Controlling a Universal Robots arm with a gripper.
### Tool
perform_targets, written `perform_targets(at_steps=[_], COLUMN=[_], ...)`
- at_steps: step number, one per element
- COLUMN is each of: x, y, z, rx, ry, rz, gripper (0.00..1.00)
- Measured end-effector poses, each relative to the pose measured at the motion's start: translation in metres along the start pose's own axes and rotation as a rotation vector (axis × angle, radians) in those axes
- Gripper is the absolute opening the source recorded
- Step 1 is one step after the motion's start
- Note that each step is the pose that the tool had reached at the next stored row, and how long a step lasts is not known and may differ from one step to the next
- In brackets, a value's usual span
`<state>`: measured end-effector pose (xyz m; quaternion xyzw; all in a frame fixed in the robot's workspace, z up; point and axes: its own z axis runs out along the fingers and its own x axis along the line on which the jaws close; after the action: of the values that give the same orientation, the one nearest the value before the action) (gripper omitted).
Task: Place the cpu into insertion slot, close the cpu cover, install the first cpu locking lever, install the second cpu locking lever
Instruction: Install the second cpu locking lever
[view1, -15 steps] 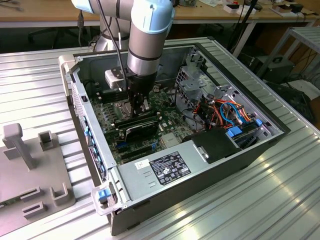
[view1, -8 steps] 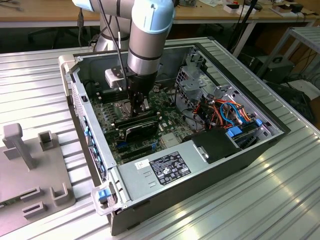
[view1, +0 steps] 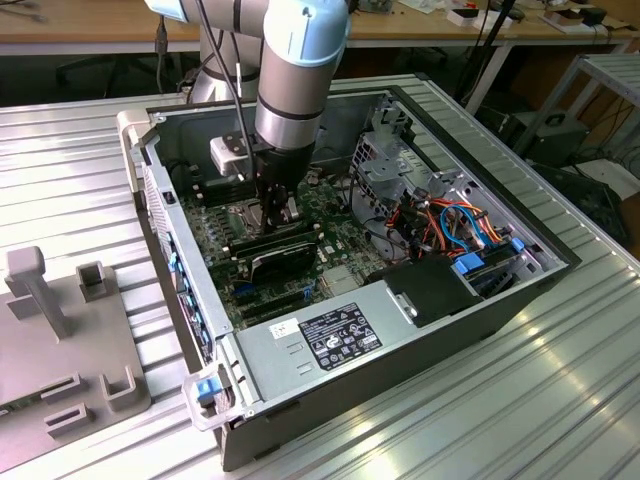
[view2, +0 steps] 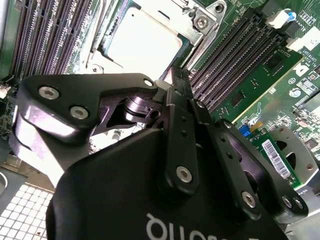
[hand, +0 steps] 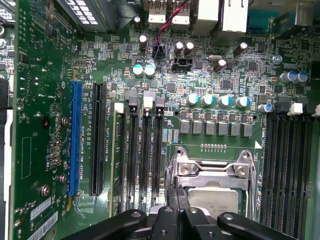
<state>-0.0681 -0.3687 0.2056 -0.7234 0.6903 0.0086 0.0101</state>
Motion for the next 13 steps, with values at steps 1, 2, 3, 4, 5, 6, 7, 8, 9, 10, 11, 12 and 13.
perform_targets(at_steps=[1, 2, 3, 4, 5, 6, 7, 8, 9, 10, 11, 12, 13], x=[0.0000, 0.0000, 0.0001, 0.0001, 0.0000, 0.0000, 0.0001, 0.0001, 0.0002, 0.0002, 0.0002, 0.0002, 0.0002], y=[0.0000, 0.0001, 0.0002, 0.0002, 0.0003, 0.0003, 0.0003, 0.0003, 0.0004, 0.0004, 0.0004, 0.0003, 0.0003], z=[0.0000, 0.0000, 0.0001, 0.0003, 0.0008, 0.0012, 0.0017, 0.0024, 0.0028, 0.0034, 0.0038, 0.0042, 0.0046], rx=[0.0000, -0.0001, -0.0001, -0.0001, -0.0001, -0.0001, -0.0002, -0.0003, -0.0004, -0.0002, -0.0002, -0.0001, 0.0000], ry=[0.0000, 0.0001, 0.0003, 0.0003, 0.0000, -0.0002, -0.0001, -0.0002, -0.0005, -0.0013, -0.0021, -0.0028, -0.0039], rz=[0.000, 0.000, 0.000, 0.000, 0.000, 0.000, 0.000, 0.000, 0.000, 0.000, 0.000, 0.000, 0.000], gripper=[0.11, 0.11, 0.11, 0.11, 0.11, 0.11, 0.11, 0.11, 0.11, 0.11, 0.11, 0.11, 0.11])
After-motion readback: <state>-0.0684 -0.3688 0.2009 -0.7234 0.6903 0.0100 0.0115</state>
